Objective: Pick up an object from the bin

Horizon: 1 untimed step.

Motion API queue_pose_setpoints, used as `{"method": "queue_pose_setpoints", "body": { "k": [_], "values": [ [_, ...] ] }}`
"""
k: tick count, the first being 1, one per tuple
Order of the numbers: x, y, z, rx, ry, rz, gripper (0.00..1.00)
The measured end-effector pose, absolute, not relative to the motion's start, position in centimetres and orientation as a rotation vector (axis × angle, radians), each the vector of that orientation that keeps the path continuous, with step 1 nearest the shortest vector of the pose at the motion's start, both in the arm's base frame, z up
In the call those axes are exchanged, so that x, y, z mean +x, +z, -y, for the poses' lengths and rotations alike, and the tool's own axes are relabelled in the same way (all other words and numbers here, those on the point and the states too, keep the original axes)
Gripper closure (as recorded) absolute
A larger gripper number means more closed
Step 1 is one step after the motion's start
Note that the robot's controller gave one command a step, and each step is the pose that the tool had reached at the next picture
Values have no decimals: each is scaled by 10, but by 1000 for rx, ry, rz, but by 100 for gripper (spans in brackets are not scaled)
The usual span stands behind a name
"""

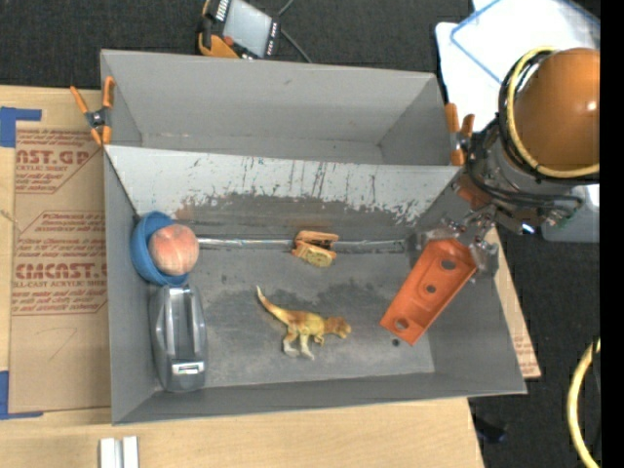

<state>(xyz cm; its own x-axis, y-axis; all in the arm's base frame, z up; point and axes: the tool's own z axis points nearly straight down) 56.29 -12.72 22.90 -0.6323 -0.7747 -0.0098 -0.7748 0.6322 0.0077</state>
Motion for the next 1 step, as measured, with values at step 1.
{"method": "queue_pose_setpoints", "body": {
  "k": [1],
  "values": [
    [562,258,129,-1328,14,-2839,100]
  ]
}}
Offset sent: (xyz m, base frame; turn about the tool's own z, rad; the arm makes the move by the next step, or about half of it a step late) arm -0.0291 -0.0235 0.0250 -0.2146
